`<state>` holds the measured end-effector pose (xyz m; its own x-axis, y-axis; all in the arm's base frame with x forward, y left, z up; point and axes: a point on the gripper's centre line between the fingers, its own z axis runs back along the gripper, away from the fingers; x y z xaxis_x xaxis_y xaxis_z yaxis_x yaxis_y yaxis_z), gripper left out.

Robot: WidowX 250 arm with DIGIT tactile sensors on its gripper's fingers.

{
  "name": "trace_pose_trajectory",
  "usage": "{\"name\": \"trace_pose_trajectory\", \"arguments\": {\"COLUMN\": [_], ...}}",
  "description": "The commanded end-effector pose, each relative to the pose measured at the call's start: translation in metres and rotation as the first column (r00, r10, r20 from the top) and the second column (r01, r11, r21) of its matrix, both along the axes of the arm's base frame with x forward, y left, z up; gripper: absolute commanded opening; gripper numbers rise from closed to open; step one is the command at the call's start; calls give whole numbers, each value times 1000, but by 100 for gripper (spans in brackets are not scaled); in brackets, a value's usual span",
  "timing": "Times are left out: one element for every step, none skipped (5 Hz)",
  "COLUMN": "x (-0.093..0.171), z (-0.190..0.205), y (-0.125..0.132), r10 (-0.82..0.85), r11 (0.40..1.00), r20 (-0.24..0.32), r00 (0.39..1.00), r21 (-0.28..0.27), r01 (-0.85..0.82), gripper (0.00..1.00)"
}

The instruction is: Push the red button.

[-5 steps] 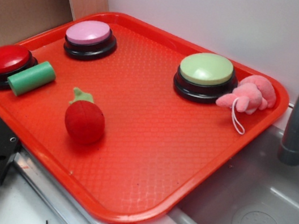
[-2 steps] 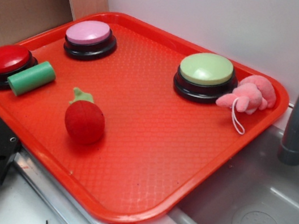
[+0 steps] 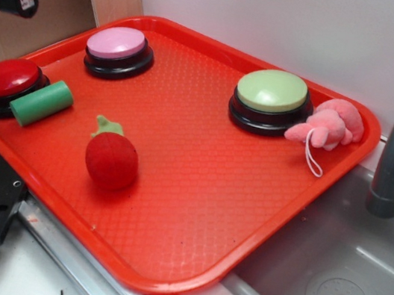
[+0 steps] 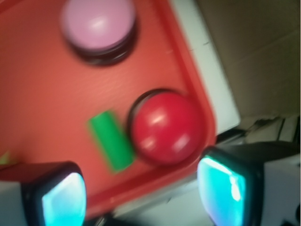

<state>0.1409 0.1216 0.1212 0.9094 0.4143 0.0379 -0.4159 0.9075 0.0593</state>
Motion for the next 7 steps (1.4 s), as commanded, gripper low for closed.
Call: {"name": "trace_pose_trajectory", "arguments": {"x": [3, 2, -1, -1, 0, 0, 0], "z": [-38, -46, -59, -68, -76, -81, -75], "y": [28, 28, 24, 23, 22, 25, 23], "r10": [-112, -124, -138, -159, -171, -172, -204], "r11": [994, 992, 990, 987, 985, 985, 978], "r20": [15, -8, -15, -22, -31, -39, -50], "r00": [994, 992, 990, 987, 985, 984, 978], "r21": [7, 1, -2, 2, -4, -17, -60], "r01": [111, 124, 138, 159, 171, 171, 201], "gripper": [100, 100, 100, 100, 100, 100, 100]}}
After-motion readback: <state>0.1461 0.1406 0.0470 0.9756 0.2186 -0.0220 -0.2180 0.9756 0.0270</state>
